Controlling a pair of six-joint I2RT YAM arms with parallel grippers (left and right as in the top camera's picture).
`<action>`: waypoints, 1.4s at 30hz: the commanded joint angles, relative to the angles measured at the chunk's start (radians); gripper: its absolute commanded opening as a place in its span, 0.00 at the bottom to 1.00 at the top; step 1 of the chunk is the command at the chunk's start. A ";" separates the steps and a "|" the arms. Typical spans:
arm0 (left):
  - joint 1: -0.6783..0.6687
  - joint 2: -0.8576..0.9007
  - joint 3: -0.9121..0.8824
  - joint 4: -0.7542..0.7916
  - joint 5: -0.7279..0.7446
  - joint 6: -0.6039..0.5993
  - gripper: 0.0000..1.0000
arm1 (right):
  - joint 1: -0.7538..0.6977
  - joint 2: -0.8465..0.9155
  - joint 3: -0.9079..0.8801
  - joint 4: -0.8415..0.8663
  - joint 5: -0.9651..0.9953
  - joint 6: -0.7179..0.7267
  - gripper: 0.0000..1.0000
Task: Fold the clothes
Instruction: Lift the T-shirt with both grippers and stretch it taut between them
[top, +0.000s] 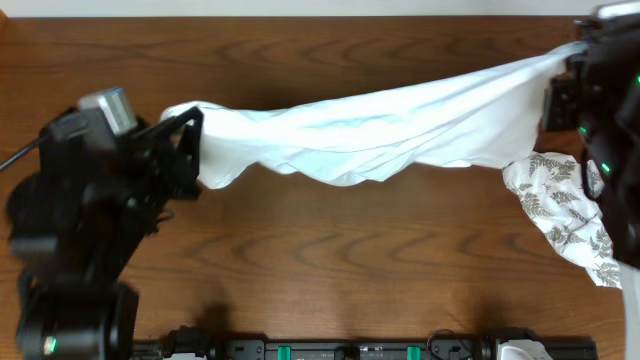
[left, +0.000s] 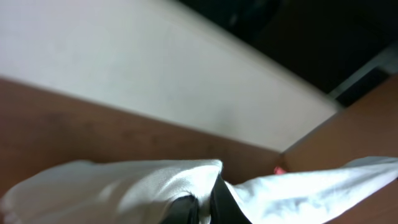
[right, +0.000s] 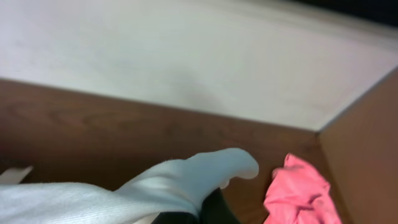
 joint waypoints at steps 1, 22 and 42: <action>0.005 -0.047 0.055 0.005 0.009 -0.013 0.06 | -0.008 -0.046 0.069 -0.007 0.000 0.000 0.01; 0.005 0.554 0.068 0.332 -0.022 -0.025 0.06 | -0.008 0.466 0.095 0.270 -0.005 0.000 0.01; 0.043 0.679 0.192 0.230 0.224 -0.063 0.06 | -0.058 0.492 0.204 0.130 0.000 0.014 0.01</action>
